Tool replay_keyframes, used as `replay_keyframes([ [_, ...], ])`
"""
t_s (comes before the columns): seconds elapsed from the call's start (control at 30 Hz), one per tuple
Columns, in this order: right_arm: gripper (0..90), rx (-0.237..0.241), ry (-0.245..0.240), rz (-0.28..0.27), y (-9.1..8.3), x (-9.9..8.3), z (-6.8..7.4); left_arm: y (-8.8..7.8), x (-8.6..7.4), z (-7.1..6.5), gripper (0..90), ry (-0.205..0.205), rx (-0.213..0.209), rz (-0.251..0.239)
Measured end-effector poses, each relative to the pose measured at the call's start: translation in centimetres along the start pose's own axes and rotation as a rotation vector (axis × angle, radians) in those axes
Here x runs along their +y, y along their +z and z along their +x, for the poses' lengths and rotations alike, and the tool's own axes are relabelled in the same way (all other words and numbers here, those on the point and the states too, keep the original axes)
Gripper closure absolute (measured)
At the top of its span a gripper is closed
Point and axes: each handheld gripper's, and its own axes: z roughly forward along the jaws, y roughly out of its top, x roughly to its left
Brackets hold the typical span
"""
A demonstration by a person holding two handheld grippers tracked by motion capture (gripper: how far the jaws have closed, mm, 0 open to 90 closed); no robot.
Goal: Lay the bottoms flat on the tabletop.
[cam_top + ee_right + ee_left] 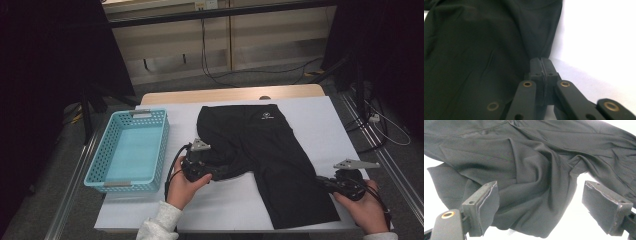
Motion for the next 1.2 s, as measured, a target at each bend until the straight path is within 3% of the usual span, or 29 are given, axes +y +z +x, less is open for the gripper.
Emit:
replay_keyframes([
  [0.2, 86.4, 0.000, -0.031, 0.027, -0.2, -0.1, 0.6, -0.1, 0.0, 0.1, 14.9, -0.005, 0.001, -0.008],
  [0.3, 70.3, -0.004, -0.048, 0.017, -0.2, 0.4, 0.8, 0.0, 0.0, 0.0, 14.9, -0.011, 0.000, -0.011],
  [0.43, 63.7, -0.042, -0.057, -0.028, 0.6, 1.8, 0.5, 0.1, -0.1, 0.0, 14.9, -0.003, -0.002, 0.003],
  [0.63, 65.4, -0.084, 0.023, -0.064, 3.4, 3.6, -1.3, 0.2, -0.2, 0.0, 14.9, -0.005, 0.002, 0.002],
  [0.73, 63.8, -0.075, 0.061, -0.059, 4.6, 4.5, -1.8, 0.1, -0.3, 0.2, 14.9, -0.007, -0.001, 0.008],
  [0.8, 67.6, -0.094, 0.048, -0.051, 5.1, 4.9, -2.0, 0.0, -0.3, 0.3, 14.9, -0.012, 0.002, 0.003],
  [0.9, 85.8, -0.061, 0.048, -0.049, 5.3, 5.1, -1.9, 0.1, -0.4, 0.4, 14.9, -0.015, 0.001, 0.004],
  [1.0, 88.1, -0.049, 0.021, -0.041, 5.0, 4.7, -1.6, 0.1, -0.5, 0.4, 14.9, -0.021, 0.000, 0.004],
  [1.13, 88.7, -0.047, 0.025, -0.062, 4.6, 4.1, -1.7, 0.3, -0.5, 0.3, 14.9, -0.013, 0.003, 0.011],
  [1.2, 83.4, -0.046, 0.020, -0.059, 4.6, 4.1, -1.8, 0.3, -0.5, 0.2, 14.9, -0.014, 0.002, 0.010],
])
